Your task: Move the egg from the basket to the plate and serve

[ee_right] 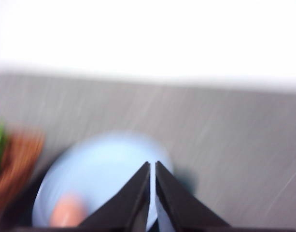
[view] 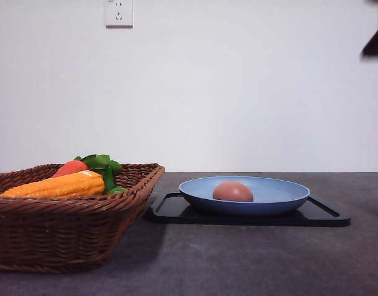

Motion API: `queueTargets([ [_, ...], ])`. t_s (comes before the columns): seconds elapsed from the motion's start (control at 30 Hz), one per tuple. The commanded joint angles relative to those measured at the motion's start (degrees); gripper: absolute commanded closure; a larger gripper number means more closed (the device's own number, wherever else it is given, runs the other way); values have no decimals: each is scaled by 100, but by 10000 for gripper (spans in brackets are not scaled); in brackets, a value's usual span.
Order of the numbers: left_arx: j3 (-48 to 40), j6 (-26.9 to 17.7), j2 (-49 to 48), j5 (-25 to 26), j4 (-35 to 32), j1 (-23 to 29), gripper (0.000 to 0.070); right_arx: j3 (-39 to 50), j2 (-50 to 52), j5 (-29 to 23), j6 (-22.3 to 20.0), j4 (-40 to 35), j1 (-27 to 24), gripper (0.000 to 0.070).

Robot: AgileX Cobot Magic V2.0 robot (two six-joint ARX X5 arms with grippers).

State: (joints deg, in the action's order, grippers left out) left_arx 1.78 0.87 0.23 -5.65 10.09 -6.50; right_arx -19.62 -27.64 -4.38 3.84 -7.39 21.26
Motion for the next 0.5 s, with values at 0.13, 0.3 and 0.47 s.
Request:
queueTargets([
  [0.13, -157, -35, -5, 7, -31, 2, 700, -9, 1444, -19, -664, 252, -487, 700],
  [0.3, -157, -35, -7, 7, -31, 2, 700, 291, 2112, 1, -636, 538, -1170, 700],
  [0.47, -157, -35, -6, 7, -31, 2, 700, 900, 2406, 276, -222, 740, -1787, 700],
])
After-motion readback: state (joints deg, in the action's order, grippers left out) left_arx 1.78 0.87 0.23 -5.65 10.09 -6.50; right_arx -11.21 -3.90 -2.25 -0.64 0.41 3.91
